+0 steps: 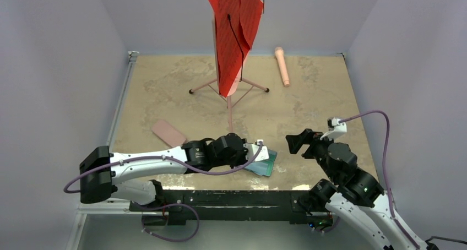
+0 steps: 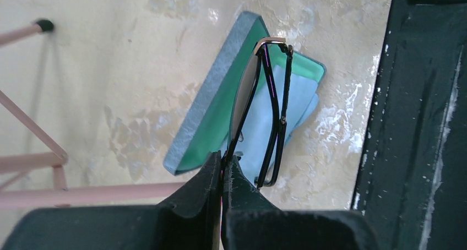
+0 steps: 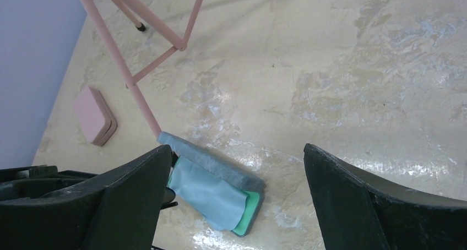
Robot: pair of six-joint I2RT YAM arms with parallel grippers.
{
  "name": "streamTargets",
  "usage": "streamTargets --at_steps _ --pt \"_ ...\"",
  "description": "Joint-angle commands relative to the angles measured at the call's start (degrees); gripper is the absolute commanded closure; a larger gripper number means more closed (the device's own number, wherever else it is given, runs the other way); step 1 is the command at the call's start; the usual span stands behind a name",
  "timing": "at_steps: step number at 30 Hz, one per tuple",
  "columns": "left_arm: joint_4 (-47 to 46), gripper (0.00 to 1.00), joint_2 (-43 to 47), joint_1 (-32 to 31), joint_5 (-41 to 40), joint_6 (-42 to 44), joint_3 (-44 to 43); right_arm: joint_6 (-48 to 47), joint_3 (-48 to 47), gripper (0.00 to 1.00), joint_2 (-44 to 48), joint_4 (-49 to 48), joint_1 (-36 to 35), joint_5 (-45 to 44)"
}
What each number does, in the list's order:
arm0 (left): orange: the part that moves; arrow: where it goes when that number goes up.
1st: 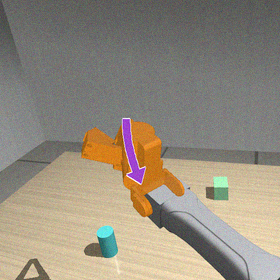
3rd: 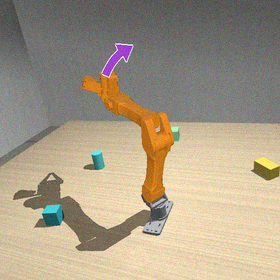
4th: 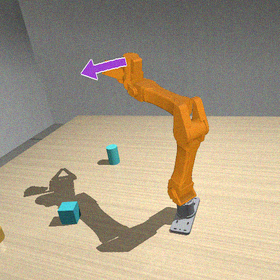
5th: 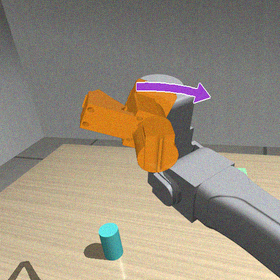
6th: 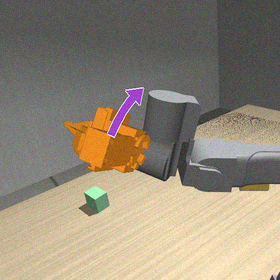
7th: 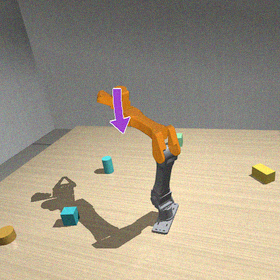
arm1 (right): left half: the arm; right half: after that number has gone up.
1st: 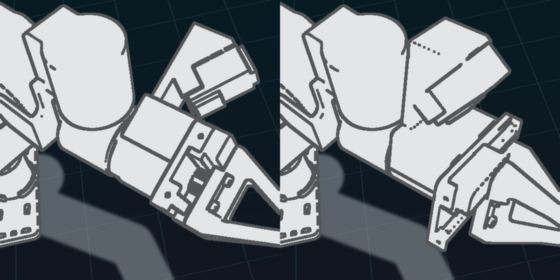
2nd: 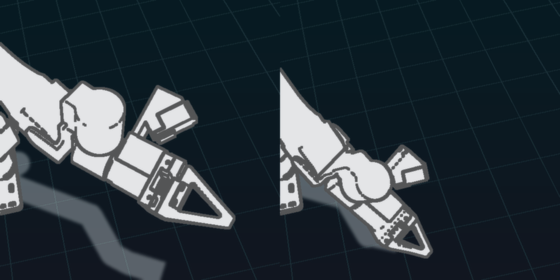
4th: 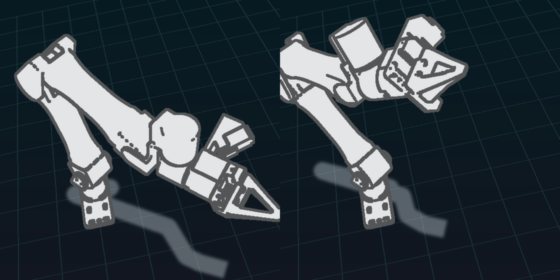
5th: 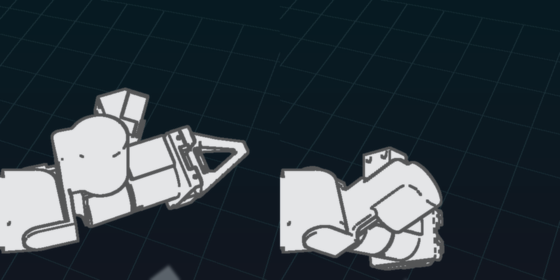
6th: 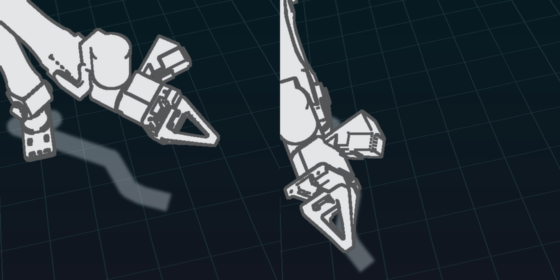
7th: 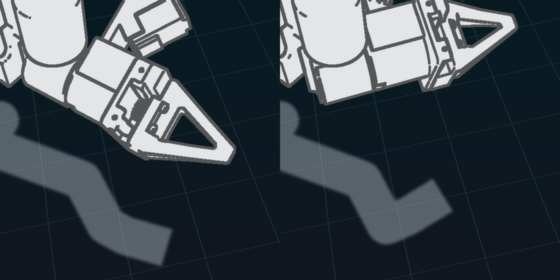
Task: Organize the sunglasses
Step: Place the sunglasses in the sunglasses case.
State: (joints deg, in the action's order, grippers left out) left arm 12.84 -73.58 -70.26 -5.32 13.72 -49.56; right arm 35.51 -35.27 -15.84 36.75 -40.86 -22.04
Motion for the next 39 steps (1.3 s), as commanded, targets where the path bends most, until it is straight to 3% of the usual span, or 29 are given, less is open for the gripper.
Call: streamTargets --at_steps 1,9,20,30,39 --pt "-4.5 1.0 -2.8 -1.4 -3.1 8.3 -4.9 -0.8 0.7 0.05 1.1 -0.6 -0.4 -3.0" --pt "-3.1 1.0 -12.2 -5.2 -13.0 15.2 -8.0 -4.4 1.8 0.02 1.6 -3.6 -0.4 -2.6" --pt "-2.7 1.0 -20.3 -6.6 -21.6 17.8 -10.7 -6.2 3.7 0.01 2.2 -5.8 -0.4 -3.4" --pt "-5.6 1.0 -24.5 -8.8 -26.3 18.1 -11.7 -6.5 4.2 0.01 3.5 -5.7 -0.4 -3.4" --pt "-6.4 1.0 -27.4 -10.8 -29.6 13.4 -11.5 -6.3 4.7 0.01 4.1 -5.6 -0.4 -3.7"
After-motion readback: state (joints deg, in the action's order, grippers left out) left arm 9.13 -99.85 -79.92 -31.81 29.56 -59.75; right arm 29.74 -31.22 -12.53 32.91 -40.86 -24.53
